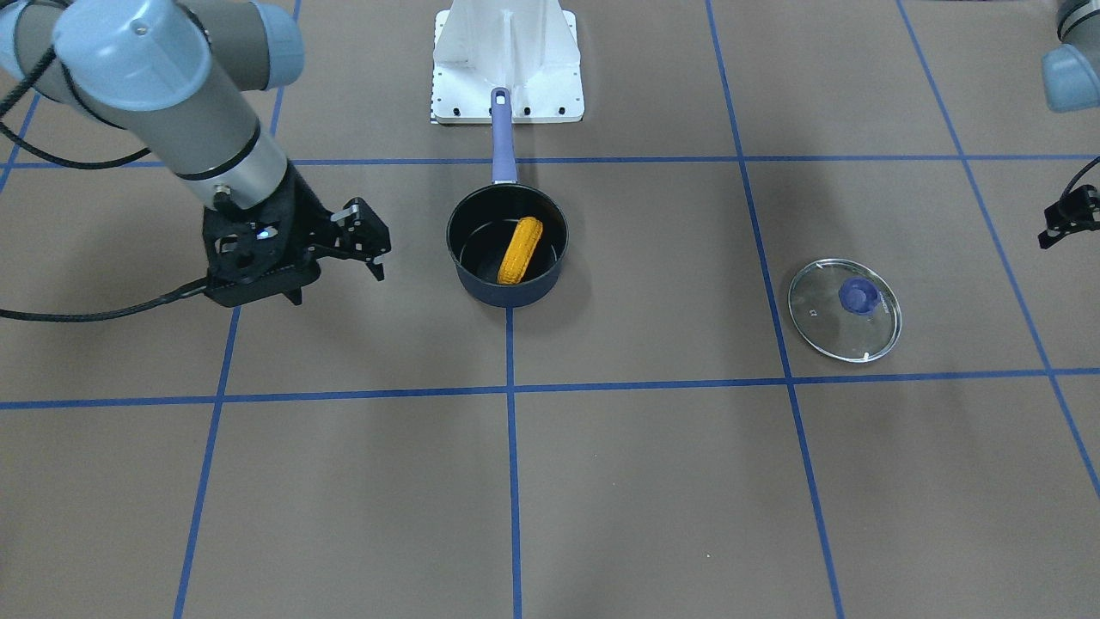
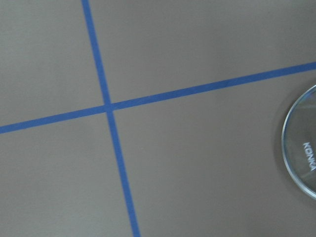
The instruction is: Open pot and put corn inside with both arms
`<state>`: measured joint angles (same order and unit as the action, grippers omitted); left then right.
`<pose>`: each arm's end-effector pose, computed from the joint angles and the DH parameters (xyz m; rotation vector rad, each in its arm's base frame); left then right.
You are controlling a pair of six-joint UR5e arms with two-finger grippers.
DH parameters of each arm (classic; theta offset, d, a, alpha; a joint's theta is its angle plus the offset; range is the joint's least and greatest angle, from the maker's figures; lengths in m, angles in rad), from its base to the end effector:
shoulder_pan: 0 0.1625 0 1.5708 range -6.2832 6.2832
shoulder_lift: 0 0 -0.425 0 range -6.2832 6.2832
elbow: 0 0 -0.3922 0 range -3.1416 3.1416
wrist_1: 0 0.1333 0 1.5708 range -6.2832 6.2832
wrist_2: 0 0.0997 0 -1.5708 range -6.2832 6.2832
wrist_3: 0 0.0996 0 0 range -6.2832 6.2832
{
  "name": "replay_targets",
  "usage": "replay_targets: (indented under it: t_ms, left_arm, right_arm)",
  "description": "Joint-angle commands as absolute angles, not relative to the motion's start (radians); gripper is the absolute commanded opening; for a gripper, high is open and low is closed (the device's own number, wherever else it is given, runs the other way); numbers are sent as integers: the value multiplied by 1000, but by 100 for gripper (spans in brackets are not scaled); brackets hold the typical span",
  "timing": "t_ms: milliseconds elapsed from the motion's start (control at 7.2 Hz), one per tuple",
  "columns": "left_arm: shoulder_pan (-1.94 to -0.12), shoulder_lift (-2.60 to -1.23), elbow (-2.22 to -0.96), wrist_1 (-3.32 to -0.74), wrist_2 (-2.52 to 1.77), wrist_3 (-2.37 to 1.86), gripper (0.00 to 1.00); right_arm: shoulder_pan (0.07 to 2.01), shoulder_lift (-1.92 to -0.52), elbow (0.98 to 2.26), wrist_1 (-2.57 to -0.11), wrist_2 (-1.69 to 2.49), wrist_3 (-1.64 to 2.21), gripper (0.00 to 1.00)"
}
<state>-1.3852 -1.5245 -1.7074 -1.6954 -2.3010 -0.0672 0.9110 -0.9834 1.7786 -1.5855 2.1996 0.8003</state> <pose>0.0236 -0.4882 0.6029 0.1121 0.7484 0.1912 -0.3318 -0.5496 0.2233 0.1640 -0.9451 -0.1157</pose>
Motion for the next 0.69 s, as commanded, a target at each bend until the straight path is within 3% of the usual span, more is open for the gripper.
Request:
replay_targets:
  t_ms: [0, 278, 556]
  left_arm:
    - [-1431, -1508, -1707, -1689, -2302, -12, 99]
    - [-1431, -1508, -1707, -1689, -2304, -14, 99]
    - [-1431, -1506, -1701, -1690, -2304, -14, 99]
  right_arm:
    - [1039, -1060, 1775, -1674, 2233, 778, 100]
    - [1173, -1106, 1752, -1894, 2224, 348, 100]
    - [1270, -1202, 1743, -1933, 2258, 209, 100]
